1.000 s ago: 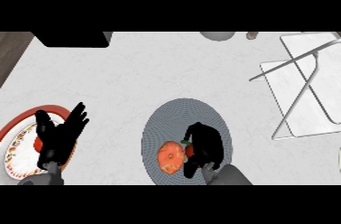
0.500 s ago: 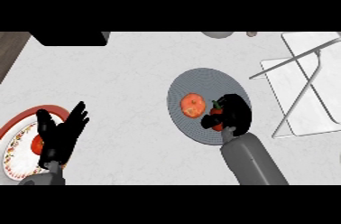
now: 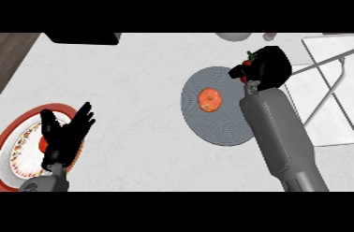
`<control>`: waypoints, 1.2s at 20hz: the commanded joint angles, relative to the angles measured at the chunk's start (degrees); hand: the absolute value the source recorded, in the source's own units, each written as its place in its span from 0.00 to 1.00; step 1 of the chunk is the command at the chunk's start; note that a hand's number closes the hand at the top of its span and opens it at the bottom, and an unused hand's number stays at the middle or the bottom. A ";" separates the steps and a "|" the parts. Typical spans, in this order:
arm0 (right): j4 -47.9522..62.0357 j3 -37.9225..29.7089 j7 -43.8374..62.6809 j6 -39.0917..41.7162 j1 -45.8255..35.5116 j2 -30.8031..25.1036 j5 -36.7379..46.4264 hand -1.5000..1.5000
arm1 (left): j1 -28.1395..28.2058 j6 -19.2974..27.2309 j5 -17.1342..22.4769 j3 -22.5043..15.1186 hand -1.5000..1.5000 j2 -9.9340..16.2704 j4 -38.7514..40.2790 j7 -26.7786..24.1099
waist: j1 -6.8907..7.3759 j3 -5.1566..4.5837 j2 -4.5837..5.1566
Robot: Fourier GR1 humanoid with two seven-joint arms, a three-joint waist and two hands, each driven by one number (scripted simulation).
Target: Pick the bell pepper from the placemat and place it in the tiered shelf
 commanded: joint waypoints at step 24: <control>1.04 -31.19 15.02 22.14 -35.87 -4.57 44.84 1.00 | 0.86 -0.56 1.47 1.43 0.50 0.27 0.30 1.43 | -1.69 0.28 -0.59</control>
